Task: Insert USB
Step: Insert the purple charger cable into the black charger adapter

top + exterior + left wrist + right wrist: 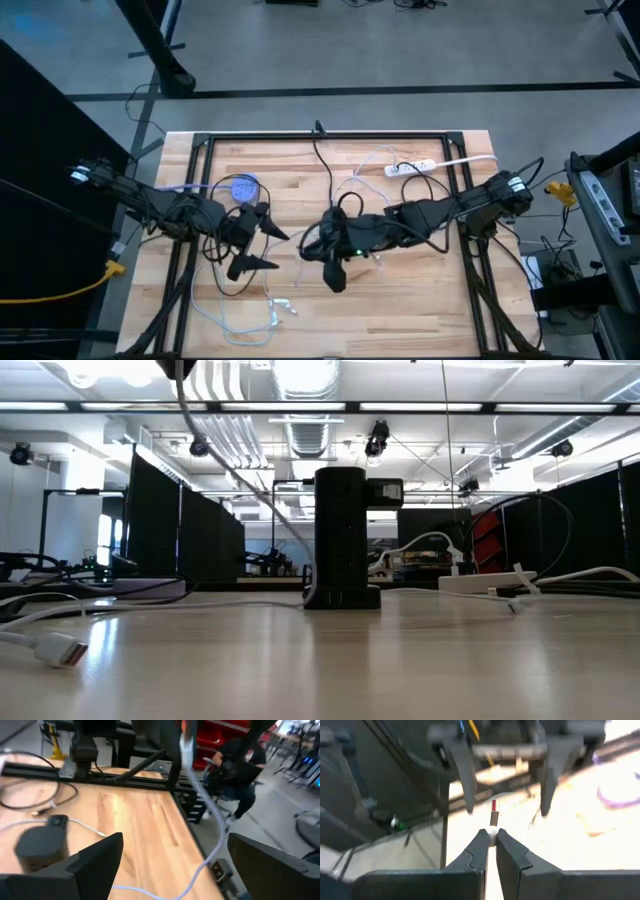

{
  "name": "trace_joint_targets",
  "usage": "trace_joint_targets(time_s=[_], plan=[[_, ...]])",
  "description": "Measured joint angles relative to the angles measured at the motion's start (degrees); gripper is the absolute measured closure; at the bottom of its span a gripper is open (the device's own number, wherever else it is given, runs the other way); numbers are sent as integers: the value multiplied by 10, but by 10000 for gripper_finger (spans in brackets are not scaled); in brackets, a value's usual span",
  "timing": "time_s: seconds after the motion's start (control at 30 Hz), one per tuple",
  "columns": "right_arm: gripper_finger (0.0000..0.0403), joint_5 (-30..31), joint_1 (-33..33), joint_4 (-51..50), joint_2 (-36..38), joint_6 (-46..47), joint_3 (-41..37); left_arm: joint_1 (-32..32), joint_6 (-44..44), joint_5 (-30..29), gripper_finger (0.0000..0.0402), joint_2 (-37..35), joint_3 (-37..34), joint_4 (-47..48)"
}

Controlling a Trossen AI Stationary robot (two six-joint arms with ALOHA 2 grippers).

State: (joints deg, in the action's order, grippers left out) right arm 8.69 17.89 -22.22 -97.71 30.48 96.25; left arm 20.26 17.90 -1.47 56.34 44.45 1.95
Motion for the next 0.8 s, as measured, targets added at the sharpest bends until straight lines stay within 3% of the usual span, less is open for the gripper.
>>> trace_joint_targets(time_s=[0.17,0.37,0.8], plan=[[394,-83,-18,-10,-11,18,0,-12,71,35,54,29,1,-10],[394,-138,-25,-37,-37,21,0,-29,123,70,54,68,1,-18],[394,-149,-26,-105,-61,7,-1,-53,156,129,54,137,1,-69]])
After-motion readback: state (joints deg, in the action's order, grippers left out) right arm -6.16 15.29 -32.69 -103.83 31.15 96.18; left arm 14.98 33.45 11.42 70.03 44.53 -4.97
